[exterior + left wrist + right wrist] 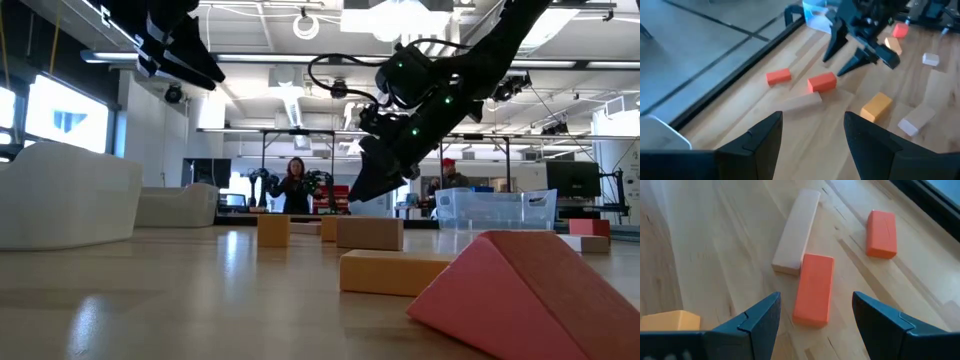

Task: Sort & place blocks by color
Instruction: Put the orange block into the transparent bin

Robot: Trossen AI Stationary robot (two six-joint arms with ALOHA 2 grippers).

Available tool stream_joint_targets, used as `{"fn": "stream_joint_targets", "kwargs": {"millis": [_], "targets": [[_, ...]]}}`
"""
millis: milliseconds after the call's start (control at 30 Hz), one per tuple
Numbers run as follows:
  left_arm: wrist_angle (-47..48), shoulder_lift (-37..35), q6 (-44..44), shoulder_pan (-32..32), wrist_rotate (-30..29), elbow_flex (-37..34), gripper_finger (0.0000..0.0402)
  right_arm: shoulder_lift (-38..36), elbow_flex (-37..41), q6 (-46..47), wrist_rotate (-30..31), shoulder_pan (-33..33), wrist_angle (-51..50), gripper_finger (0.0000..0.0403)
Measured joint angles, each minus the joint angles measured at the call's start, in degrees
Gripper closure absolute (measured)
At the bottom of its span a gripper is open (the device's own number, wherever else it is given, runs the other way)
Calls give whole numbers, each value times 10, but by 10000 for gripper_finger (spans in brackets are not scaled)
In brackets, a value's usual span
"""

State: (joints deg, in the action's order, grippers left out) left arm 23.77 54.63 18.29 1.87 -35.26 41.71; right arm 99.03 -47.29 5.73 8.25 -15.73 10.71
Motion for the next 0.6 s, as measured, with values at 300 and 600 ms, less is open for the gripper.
{"fn": "stream_joint_targets", "kwargs": {"millis": [300,600], "targets": [[-31,0,-53,40,0,0,204,39,0,18,-2,1,14,169],[-32,0,-65,78,0,0,204,77,0,13,2,1,57,169]]}}
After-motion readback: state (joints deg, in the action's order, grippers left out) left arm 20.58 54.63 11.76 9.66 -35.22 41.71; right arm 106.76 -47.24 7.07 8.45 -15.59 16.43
